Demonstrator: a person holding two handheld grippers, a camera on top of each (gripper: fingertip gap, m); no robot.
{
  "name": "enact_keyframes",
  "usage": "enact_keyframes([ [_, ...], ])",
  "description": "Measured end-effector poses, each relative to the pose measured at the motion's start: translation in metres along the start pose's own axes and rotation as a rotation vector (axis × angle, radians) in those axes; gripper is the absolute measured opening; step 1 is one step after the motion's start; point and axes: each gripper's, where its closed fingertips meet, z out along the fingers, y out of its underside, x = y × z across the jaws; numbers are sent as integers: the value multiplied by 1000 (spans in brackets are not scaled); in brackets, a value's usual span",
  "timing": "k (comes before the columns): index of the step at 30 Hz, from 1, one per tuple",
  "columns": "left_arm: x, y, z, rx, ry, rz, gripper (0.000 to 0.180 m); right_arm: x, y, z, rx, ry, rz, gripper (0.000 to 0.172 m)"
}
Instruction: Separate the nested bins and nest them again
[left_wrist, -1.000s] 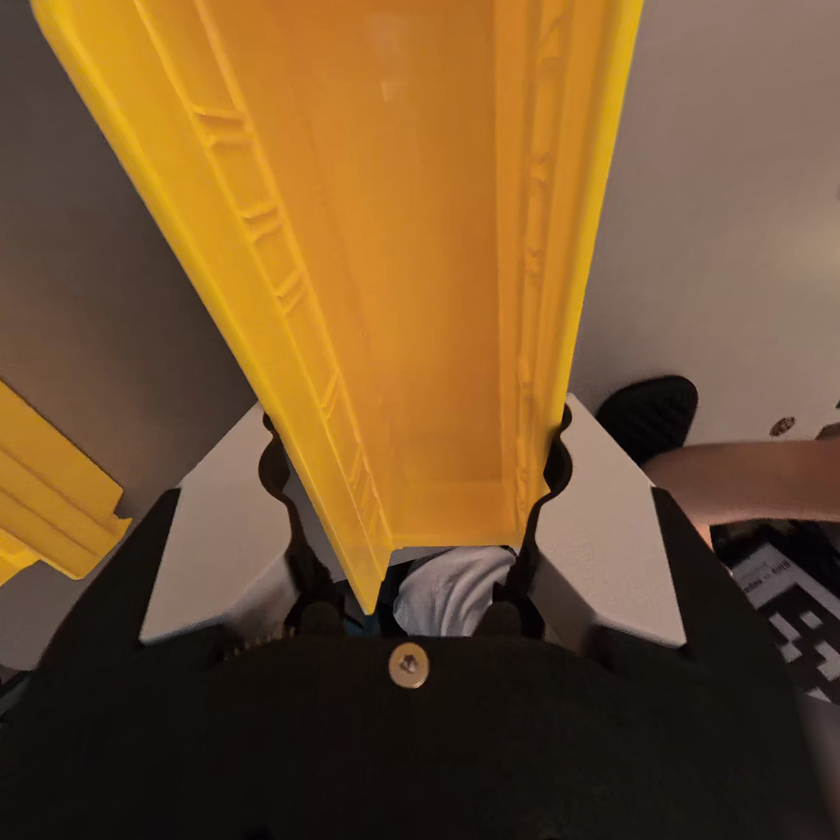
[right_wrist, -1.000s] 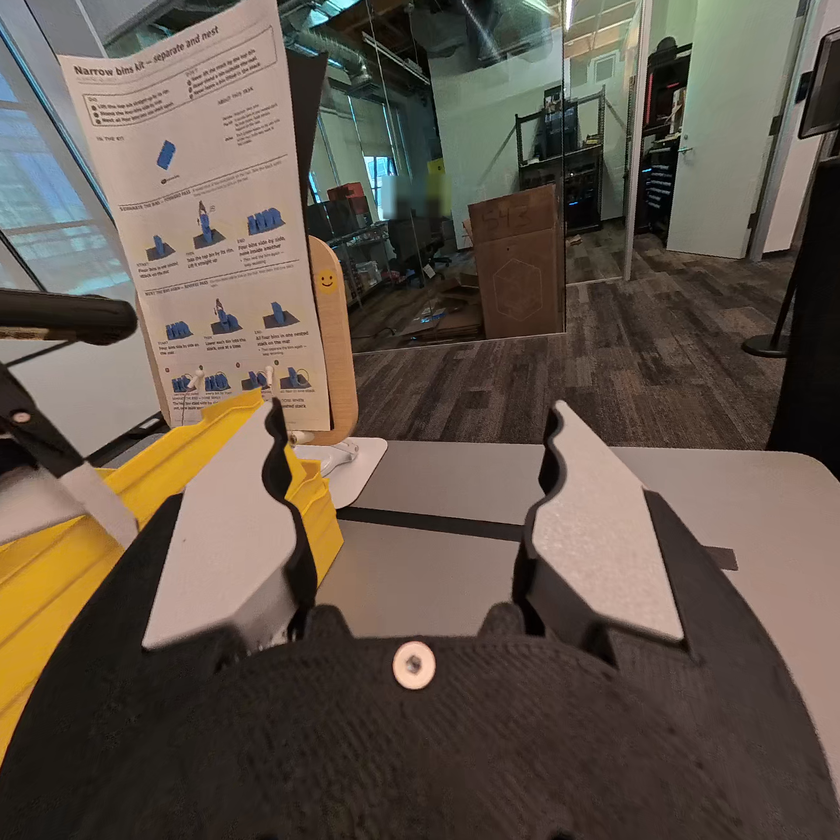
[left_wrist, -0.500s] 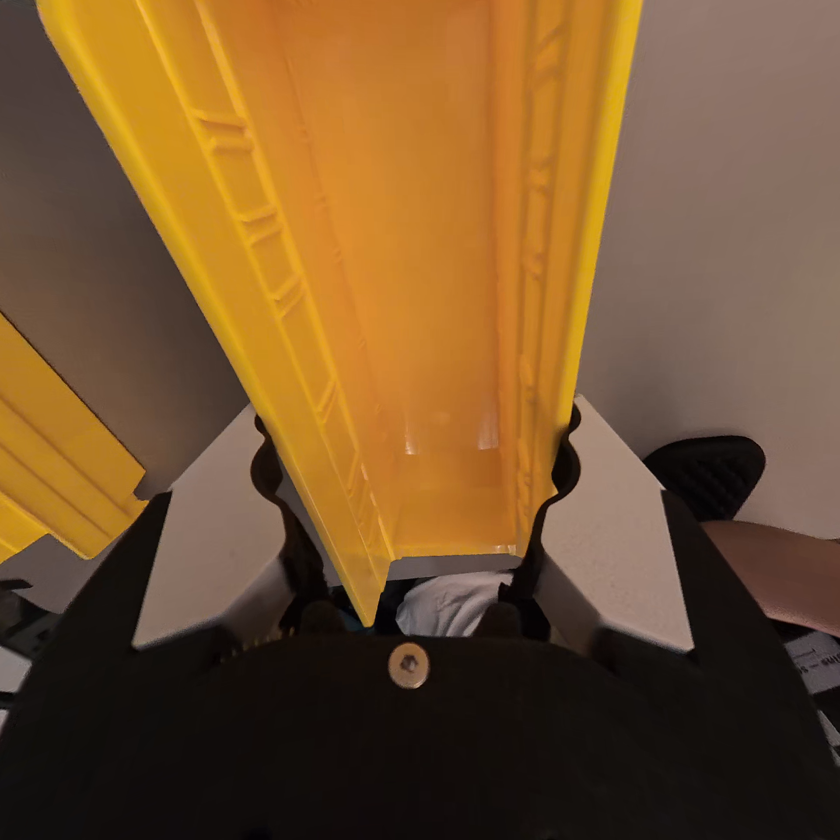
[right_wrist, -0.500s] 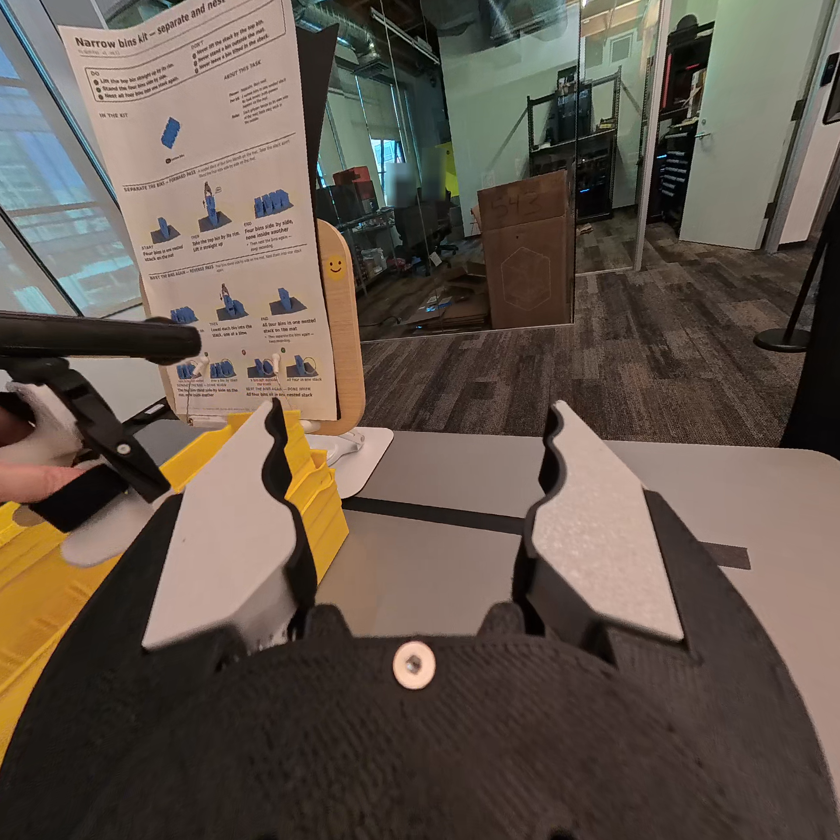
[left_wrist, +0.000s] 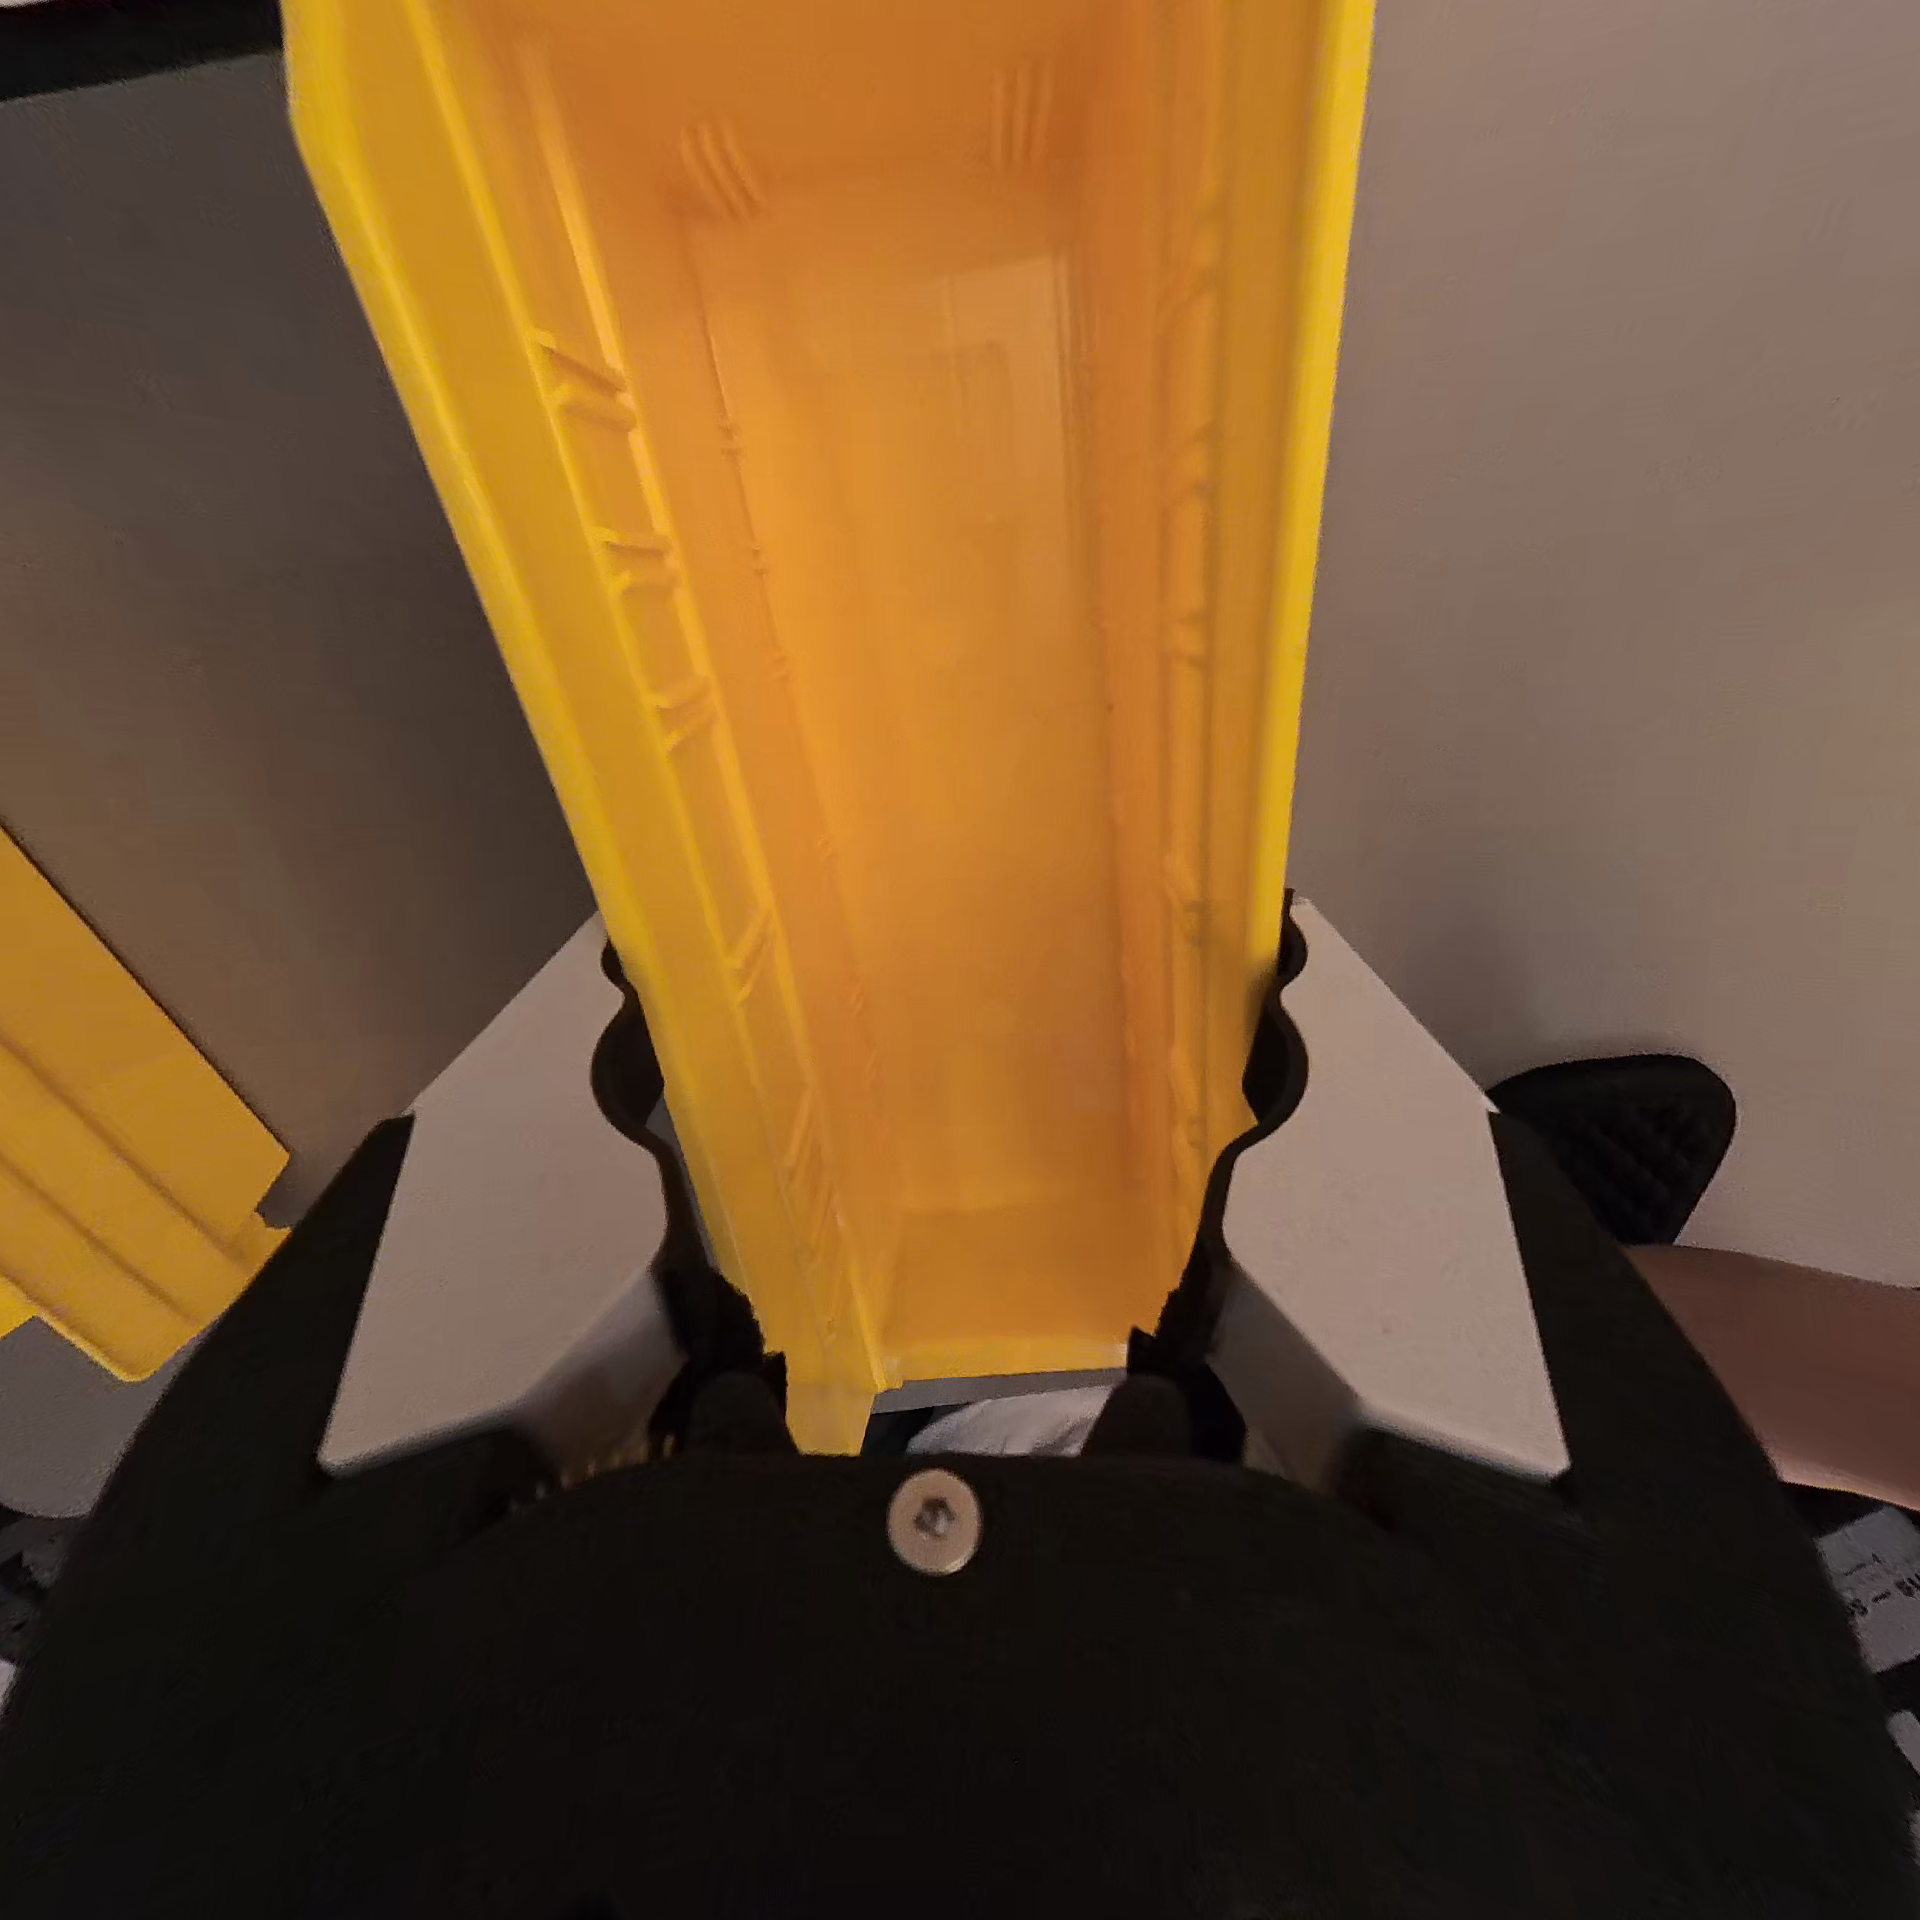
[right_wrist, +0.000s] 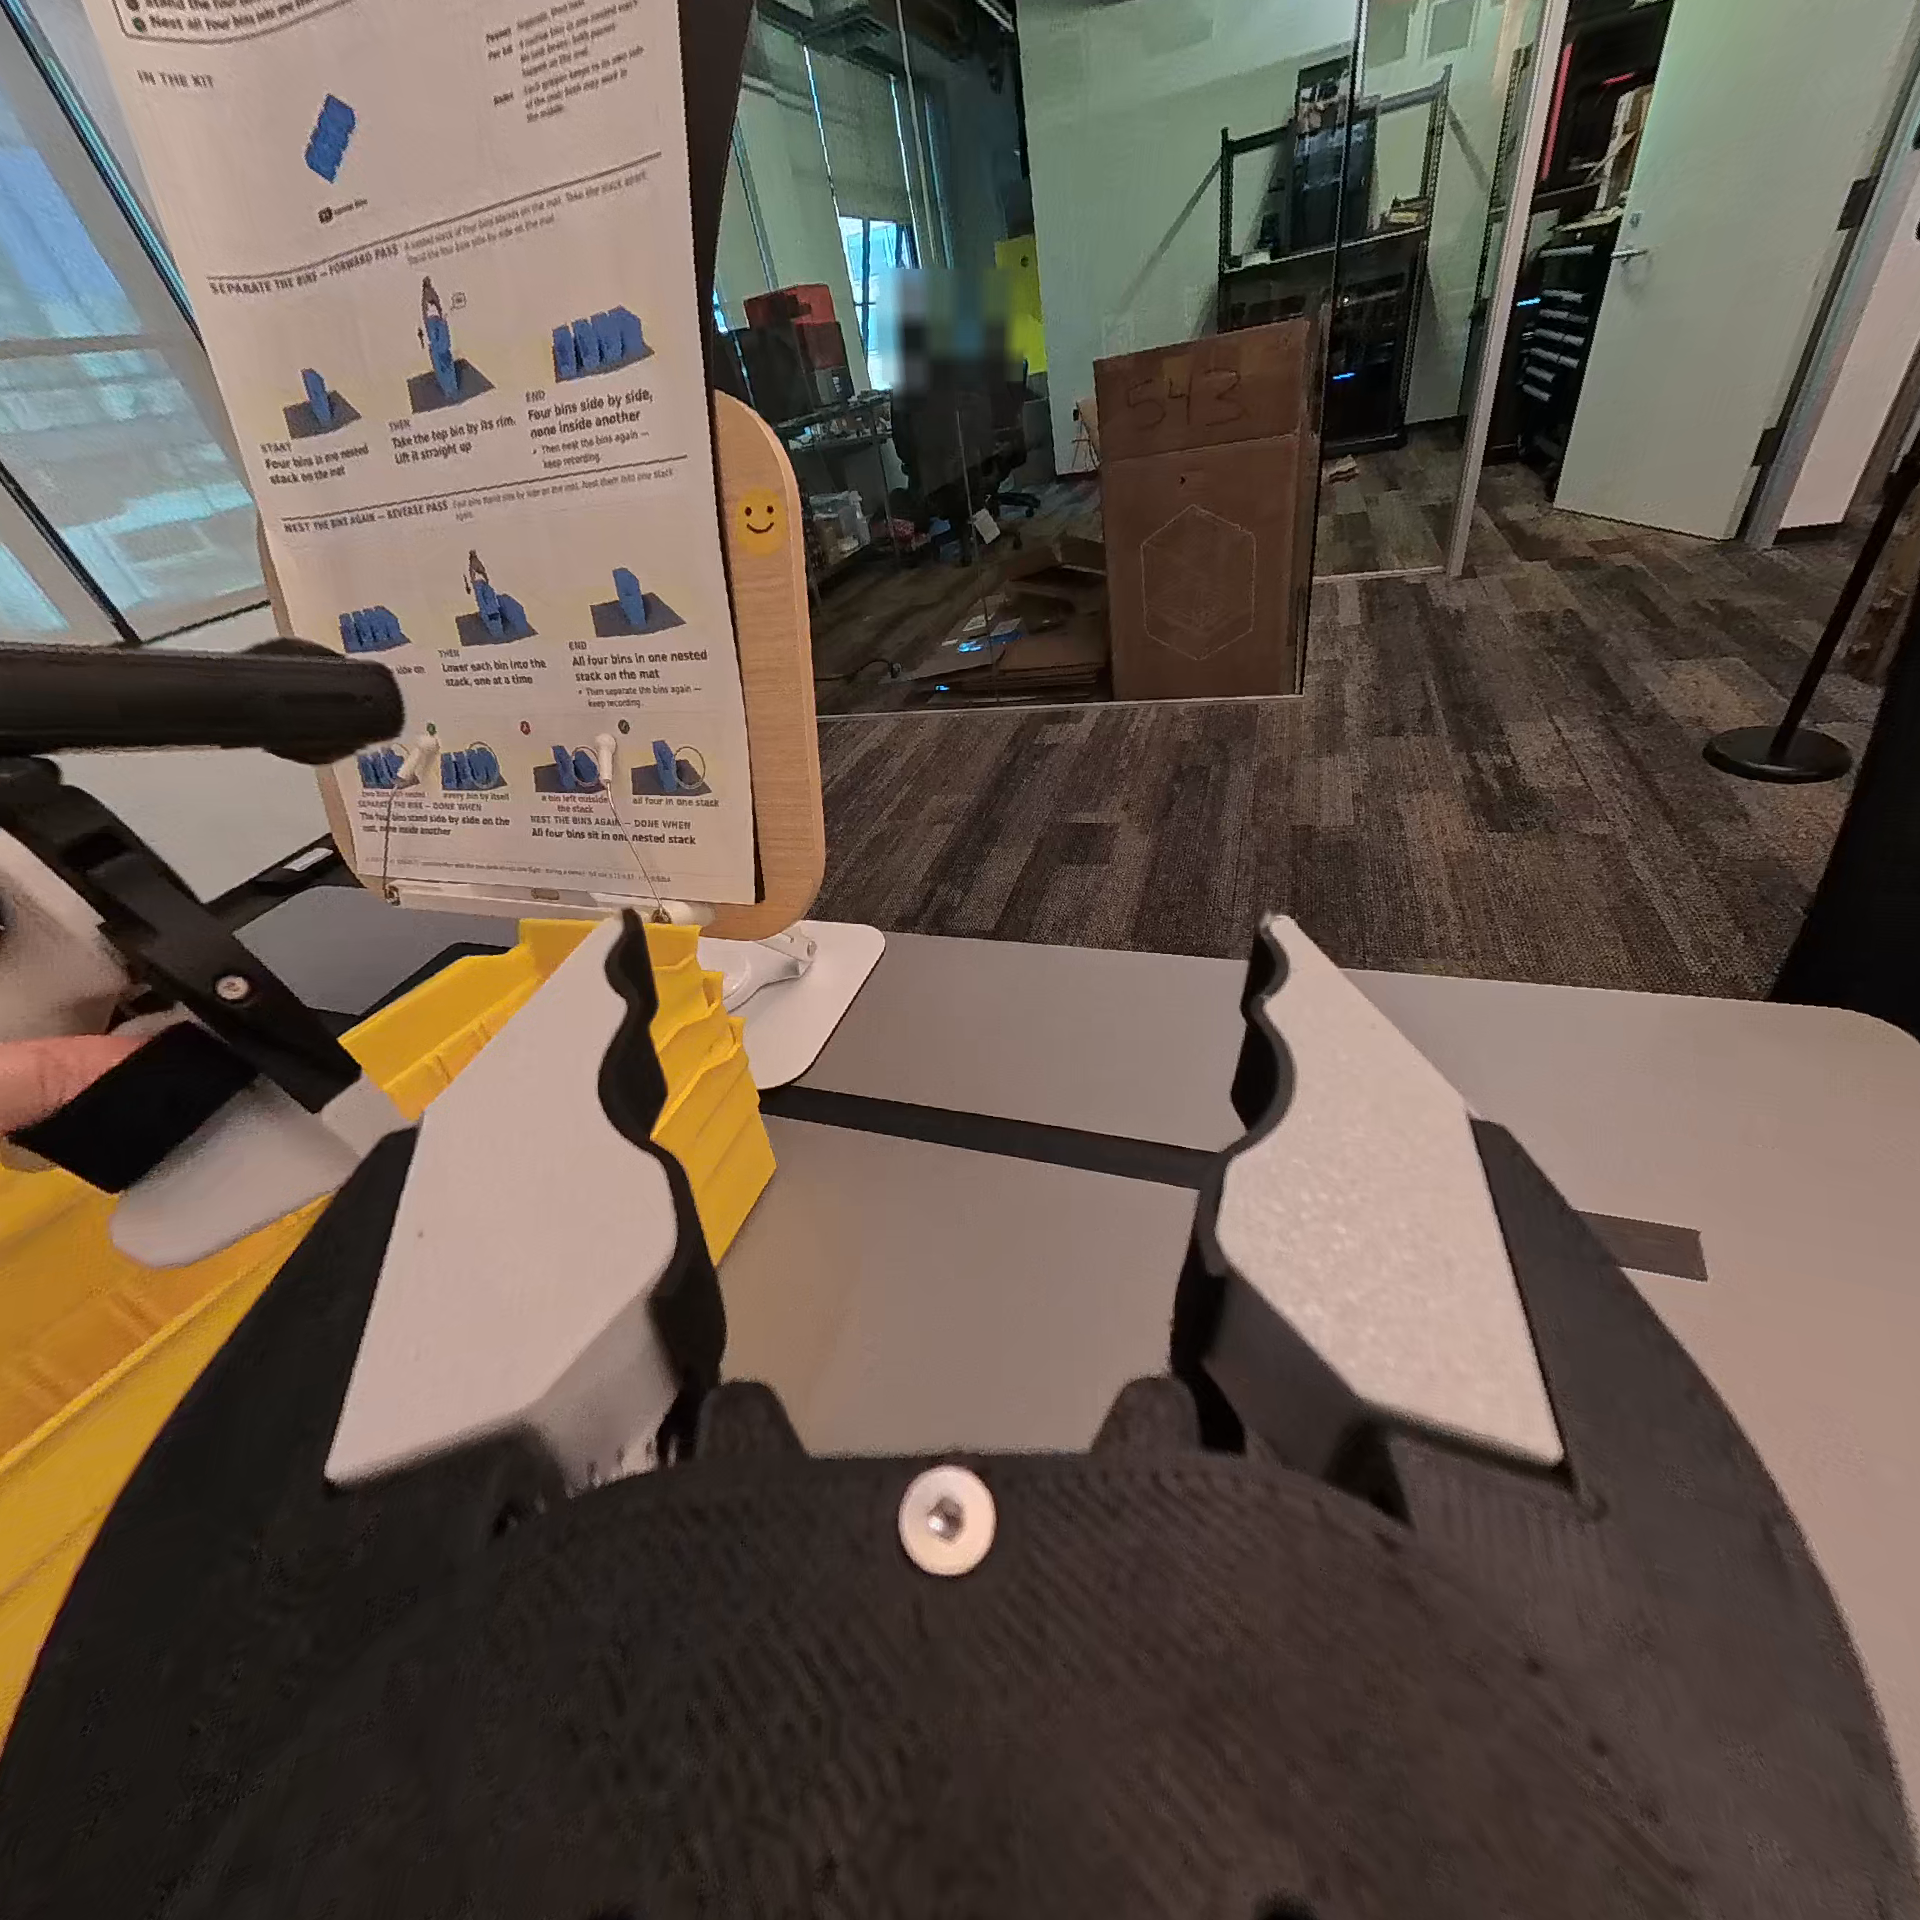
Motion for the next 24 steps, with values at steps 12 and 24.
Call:
enact_keyframes([
  [12, 4, -11, 3, 198, -75, 5, 121, 2, 14, 8, -53, 0, -3, 113],
  [24, 9, -8, -11, 189, 191, 54, 134, 3, 29, 14, -115, -1, -15, 113],
])
